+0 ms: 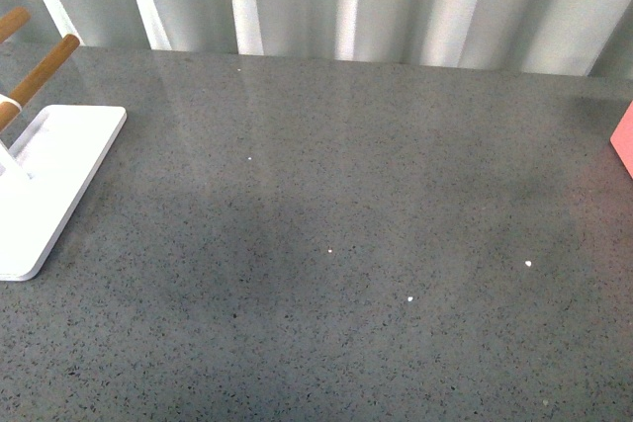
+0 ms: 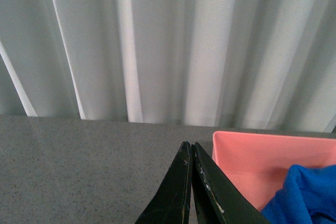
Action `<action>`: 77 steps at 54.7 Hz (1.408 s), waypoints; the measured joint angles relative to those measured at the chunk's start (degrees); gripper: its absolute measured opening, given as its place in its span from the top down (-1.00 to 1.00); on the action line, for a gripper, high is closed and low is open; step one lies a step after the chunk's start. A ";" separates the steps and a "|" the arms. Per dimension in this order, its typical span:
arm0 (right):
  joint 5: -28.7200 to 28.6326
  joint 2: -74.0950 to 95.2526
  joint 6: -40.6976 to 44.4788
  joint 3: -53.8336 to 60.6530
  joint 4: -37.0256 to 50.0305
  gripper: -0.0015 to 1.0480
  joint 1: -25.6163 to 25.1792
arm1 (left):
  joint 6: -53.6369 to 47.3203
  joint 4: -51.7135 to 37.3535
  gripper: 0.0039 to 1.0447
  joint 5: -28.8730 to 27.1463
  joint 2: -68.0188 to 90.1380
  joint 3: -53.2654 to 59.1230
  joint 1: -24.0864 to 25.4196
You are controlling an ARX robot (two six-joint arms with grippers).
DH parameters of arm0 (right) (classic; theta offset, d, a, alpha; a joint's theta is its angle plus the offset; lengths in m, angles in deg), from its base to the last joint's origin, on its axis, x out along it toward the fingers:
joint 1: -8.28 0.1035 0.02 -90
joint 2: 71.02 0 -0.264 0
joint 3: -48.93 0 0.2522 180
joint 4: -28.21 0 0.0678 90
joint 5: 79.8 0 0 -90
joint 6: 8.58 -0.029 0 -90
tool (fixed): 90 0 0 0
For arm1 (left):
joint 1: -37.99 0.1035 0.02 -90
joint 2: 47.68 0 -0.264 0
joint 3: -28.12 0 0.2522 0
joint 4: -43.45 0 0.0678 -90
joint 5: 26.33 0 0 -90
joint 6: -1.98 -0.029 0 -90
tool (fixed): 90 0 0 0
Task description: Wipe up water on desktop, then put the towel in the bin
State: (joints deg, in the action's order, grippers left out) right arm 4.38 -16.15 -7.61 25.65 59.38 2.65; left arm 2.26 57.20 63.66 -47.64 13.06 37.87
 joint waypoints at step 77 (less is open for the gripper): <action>5.60 -43.17 -0.26 8.44 -33.03 0.94 5.49 | 0.00 0.00 -0.87 0.00 0.00 0.00 0.00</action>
State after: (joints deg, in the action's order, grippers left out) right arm 9.97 -59.32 -7.87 34.09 26.35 8.13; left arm 2.26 57.20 63.66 -47.64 13.06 37.87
